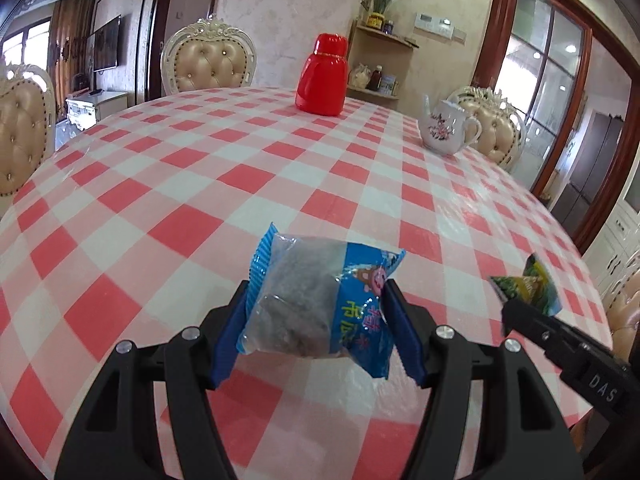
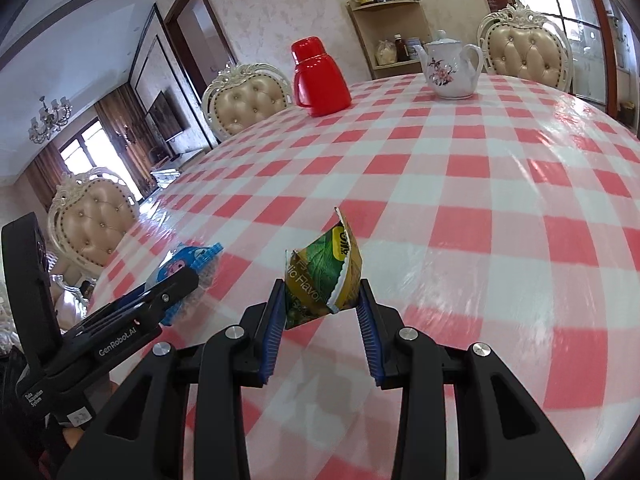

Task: Organize snacks
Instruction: 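Carry the blue bun and green-yellow packet off the table over the bin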

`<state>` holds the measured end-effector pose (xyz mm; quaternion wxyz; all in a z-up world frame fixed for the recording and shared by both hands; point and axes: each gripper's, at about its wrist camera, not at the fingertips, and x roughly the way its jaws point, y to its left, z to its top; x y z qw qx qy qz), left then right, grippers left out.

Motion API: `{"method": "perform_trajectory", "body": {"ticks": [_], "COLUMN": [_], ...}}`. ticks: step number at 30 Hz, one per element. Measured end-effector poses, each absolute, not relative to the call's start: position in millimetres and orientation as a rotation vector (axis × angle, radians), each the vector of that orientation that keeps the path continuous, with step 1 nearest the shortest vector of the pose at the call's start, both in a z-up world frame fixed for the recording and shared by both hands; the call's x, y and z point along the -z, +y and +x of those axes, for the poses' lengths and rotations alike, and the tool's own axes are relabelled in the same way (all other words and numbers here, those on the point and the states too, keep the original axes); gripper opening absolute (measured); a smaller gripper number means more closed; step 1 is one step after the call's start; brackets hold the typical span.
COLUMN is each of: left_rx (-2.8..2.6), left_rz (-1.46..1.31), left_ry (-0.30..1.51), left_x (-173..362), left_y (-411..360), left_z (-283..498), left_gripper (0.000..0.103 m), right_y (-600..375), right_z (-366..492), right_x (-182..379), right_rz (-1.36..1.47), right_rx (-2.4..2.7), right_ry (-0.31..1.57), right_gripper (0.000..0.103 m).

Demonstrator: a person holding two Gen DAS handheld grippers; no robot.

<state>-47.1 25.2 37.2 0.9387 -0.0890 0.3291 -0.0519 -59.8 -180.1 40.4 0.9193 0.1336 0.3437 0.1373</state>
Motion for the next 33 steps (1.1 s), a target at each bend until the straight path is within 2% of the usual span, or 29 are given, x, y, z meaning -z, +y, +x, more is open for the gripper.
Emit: {"method": "perform_trajectory", "body": {"ticks": [33], "left_rx": [0.0], "left_rz": [-0.074], "left_ry": [0.676], "left_x": [-51], "left_y": [89], "left_z": [-168], "left_gripper": [0.065], "right_y": [-80], "right_z": [-141], "right_x": [-52], "right_rz": [0.121], "right_rx": [-0.476], "right_ry": [0.724], "right_gripper": [0.035]}}
